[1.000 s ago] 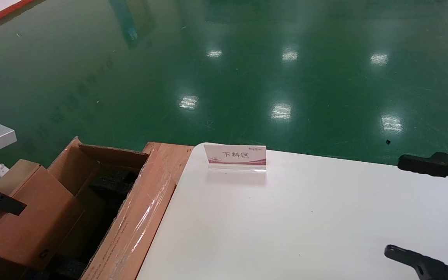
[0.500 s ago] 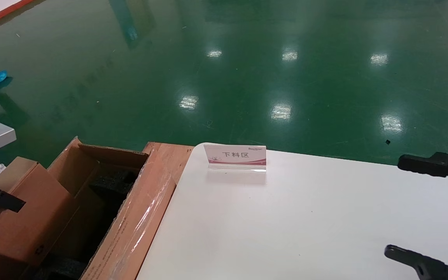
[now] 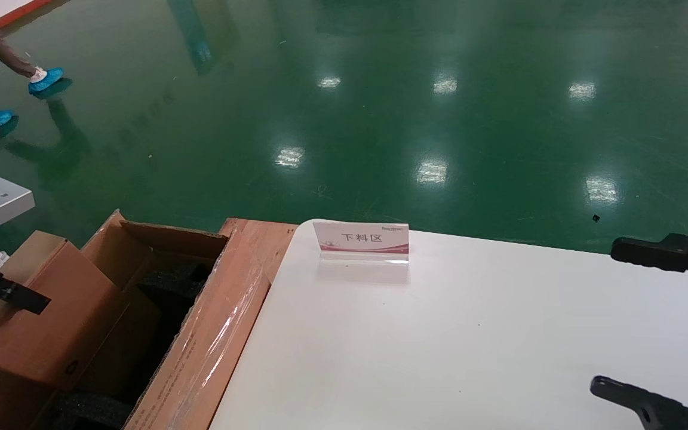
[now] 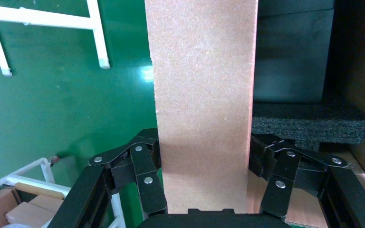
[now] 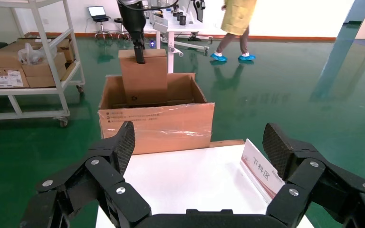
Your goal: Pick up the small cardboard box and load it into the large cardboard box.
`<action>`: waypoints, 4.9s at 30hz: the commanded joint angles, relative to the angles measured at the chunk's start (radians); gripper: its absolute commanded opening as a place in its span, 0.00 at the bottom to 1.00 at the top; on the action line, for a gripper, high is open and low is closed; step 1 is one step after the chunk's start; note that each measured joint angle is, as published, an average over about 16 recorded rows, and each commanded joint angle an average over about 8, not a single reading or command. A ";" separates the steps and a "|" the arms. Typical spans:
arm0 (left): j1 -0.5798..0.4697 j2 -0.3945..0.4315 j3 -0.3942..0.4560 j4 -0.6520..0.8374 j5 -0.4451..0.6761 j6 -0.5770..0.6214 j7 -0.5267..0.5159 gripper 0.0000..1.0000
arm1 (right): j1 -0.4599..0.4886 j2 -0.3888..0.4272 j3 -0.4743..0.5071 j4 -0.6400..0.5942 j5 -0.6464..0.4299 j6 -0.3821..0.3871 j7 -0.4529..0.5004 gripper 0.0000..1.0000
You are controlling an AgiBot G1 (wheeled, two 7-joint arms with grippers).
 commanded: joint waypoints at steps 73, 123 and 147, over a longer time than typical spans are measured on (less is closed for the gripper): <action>0.342 0.054 0.050 0.209 -0.066 -0.290 0.042 0.49 | 0.001 0.002 -0.004 0.000 0.003 0.002 -0.002 1.00; 0.163 0.059 -0.117 0.038 -0.203 -0.408 0.347 1.00 | 0.001 0.002 -0.005 -0.001 0.003 0.002 -0.003 1.00; 0.411 0.111 -0.517 0.006 -0.459 -0.396 0.614 1.00 | 0.001 0.002 -0.005 -0.002 0.004 0.002 -0.003 1.00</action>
